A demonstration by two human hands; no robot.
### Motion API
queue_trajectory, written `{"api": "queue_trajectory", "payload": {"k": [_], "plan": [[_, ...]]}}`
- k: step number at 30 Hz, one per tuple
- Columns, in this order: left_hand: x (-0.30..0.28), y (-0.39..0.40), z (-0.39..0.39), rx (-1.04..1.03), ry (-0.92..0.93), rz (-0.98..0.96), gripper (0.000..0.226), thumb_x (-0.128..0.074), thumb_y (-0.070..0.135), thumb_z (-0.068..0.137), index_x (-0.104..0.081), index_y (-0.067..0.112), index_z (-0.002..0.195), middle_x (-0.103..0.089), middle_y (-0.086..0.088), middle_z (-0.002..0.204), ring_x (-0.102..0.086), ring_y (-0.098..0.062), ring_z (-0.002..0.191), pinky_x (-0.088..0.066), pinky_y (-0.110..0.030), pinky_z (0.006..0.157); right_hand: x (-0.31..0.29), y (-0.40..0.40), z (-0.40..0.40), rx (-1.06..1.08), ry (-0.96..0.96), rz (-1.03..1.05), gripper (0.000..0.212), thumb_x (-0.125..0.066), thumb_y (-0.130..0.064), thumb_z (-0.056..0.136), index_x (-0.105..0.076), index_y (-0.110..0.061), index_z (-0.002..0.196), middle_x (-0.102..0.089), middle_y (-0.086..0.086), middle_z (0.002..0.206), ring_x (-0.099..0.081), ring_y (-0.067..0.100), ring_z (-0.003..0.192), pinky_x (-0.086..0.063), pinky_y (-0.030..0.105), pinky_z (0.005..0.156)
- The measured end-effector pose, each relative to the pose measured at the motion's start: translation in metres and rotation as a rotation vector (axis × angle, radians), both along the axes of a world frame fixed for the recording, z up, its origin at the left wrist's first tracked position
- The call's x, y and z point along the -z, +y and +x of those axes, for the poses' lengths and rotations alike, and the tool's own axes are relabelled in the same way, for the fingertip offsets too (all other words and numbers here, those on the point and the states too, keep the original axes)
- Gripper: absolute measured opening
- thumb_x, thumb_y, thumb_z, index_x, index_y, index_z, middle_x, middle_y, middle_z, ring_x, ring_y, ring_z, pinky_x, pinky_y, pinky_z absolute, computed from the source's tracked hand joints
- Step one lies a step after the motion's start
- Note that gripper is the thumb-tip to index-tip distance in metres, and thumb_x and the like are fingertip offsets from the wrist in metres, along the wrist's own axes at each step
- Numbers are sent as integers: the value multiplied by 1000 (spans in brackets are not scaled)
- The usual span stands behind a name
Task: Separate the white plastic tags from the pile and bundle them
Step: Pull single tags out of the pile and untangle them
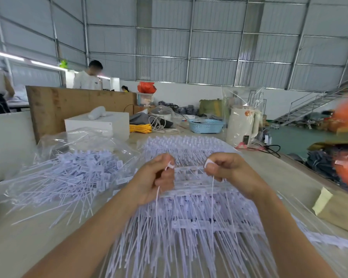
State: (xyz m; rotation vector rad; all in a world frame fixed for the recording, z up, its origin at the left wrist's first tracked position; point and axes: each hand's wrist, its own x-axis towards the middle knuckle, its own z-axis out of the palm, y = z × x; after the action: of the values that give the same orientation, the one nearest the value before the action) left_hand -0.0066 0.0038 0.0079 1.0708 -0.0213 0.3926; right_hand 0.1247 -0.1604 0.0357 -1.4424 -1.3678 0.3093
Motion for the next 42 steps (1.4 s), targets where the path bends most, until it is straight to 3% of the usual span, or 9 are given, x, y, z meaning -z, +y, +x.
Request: {"api": "queue_trajectory", "payload": {"k": [3,8,12,16,21,22,25,30,42], "plan": [[7,-5,10,-211,73,9,20,-38,19,99,-53,9,89,-51,-3,49,-41,-9,35,-35,-15,38,4,5,0,55,50,53,12,-60,-8,87,-69,-13,81,-62,0,73,-48,11,62,-40,18,57],[16,-26,18,-159,203,220,52,-42,62,82,-60,15,92,-62,-5,67,-57,-15,54,-48,-23,49,11,28,-19,38,-39,-57,40,-61,2,87,-61,-34,103,-46,3,99,-53,9,67,-46,14,64],[20,-31,16,-253,165,405,41,-59,45,82,-60,7,98,-63,-11,76,-59,-13,55,-49,-23,55,18,35,-22,157,-217,-75,39,-57,4,87,-53,-25,113,-42,13,112,-59,28,94,-51,33,83],[22,-27,14,-375,117,391,14,-56,20,94,-60,7,89,-66,-12,72,-64,-13,57,-52,-23,54,16,30,-16,158,-198,-89,46,-59,6,86,-51,-30,113,-44,6,112,-59,27,81,-50,37,82],[20,-22,14,-459,89,404,15,-56,19,94,-61,8,85,-59,-3,57,-57,-12,47,-48,-21,48,17,31,-9,261,-292,-127,21,-66,-13,87,-60,-21,105,-54,-11,96,-52,-5,76,-39,8,70],[20,-22,14,-469,79,414,16,-56,20,94,-62,8,85,-60,-1,56,-56,-11,46,-48,-21,48,17,31,-8,262,-334,-159,8,-65,-18,88,-64,-16,96,-59,-6,89,-52,-1,73,-40,15,68],[21,-22,15,-472,82,462,16,-55,21,95,-63,11,84,-62,2,56,-58,-12,47,-50,-25,50,20,33,-8,237,-383,-219,19,-60,-18,91,-65,-6,79,-62,11,77,-54,16,68,-39,27,63],[22,-21,15,-473,108,544,14,-59,19,92,-59,11,80,-59,1,52,-55,-14,42,-46,-23,44,23,35,-8,249,-382,-174,18,-65,-14,88,-62,-14,70,-54,-5,61,-48,10,60,-38,28,62],[16,-22,15,-448,184,509,20,-55,10,95,-50,8,75,-46,1,46,-35,-8,38,-29,-17,39,28,36,-8,291,-541,-113,7,-69,-16,84,-74,-16,89,-68,-1,76,-60,19,72,-47,32,68]]}}
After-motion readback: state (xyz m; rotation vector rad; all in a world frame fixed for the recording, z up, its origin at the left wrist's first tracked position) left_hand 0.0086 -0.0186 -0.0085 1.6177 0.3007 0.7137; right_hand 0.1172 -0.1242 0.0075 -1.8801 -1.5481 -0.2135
